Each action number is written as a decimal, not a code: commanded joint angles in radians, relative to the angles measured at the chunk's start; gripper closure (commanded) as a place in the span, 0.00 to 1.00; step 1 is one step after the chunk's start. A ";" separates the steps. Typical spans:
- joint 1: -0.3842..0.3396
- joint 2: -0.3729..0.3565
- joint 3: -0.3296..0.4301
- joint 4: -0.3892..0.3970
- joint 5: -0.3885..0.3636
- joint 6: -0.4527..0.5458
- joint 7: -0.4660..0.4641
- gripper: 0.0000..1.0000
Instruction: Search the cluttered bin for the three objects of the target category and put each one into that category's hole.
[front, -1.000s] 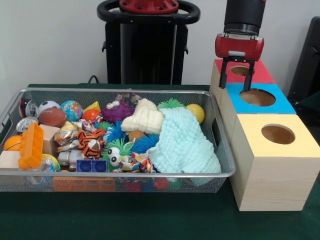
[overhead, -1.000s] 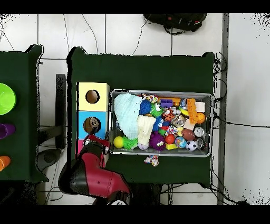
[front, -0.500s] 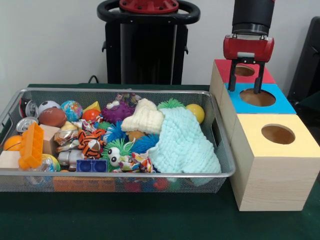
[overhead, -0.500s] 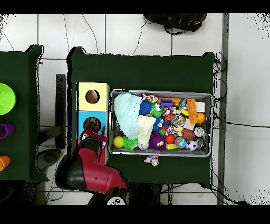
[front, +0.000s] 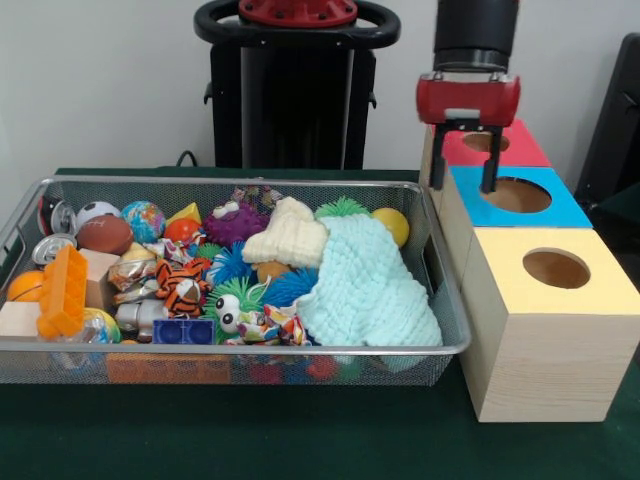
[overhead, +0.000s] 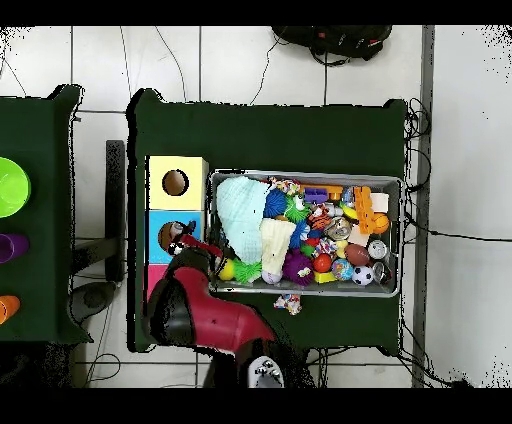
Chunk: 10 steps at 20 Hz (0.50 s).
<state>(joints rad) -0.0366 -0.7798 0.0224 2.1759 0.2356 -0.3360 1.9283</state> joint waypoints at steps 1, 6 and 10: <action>-0.267 0.031 0.212 -0.173 -0.170 0.190 0.029 0.00; -0.327 0.036 0.244 -0.249 -0.191 0.296 0.004 0.00; -0.393 0.039 0.295 -0.277 -0.224 0.363 -0.015 0.00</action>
<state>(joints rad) -0.3703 -0.7564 0.1547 2.0342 0.0836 -0.1311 1.9283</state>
